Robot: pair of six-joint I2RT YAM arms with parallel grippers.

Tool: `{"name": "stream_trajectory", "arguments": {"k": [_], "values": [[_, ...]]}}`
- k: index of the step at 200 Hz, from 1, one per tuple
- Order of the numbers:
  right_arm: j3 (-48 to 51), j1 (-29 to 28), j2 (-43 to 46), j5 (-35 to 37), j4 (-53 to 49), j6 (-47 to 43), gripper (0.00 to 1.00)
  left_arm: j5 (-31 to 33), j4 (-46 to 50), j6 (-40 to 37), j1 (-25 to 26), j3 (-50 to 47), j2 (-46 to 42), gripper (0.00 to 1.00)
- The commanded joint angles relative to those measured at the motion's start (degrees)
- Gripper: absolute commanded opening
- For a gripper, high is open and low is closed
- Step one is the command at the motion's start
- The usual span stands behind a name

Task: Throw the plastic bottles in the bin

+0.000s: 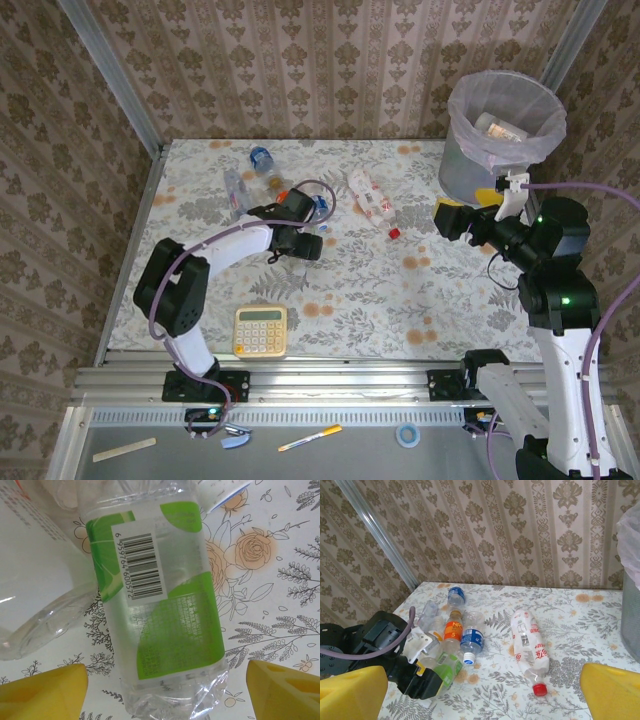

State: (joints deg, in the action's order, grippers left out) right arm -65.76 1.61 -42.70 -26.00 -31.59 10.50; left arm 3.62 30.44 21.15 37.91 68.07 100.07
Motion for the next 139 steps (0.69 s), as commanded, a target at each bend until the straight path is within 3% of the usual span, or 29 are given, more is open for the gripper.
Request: {"name": "stream_trajectory", "arguments": {"k": [1, 78, 139], "values": [[0.8, -0.37, 0.81, -0.99, -0.74, -0.2, 1.0, -0.02, 0.77, -1.0, 0.41, 2.24, 1.56, 0.81], [1.46, -0.37, 0.88, -0.98, -1.19, -0.82, 1.0, 1.55, 0.81, -1.09, 1.11, 4.05, 4.89, 0.76], [1.86, -0.46, 0.69, -0.81, -1.19, -0.88, 1.0, 2.27, 0.9, -0.65, 1.29, 4.35, 5.05, 0.62]]}}
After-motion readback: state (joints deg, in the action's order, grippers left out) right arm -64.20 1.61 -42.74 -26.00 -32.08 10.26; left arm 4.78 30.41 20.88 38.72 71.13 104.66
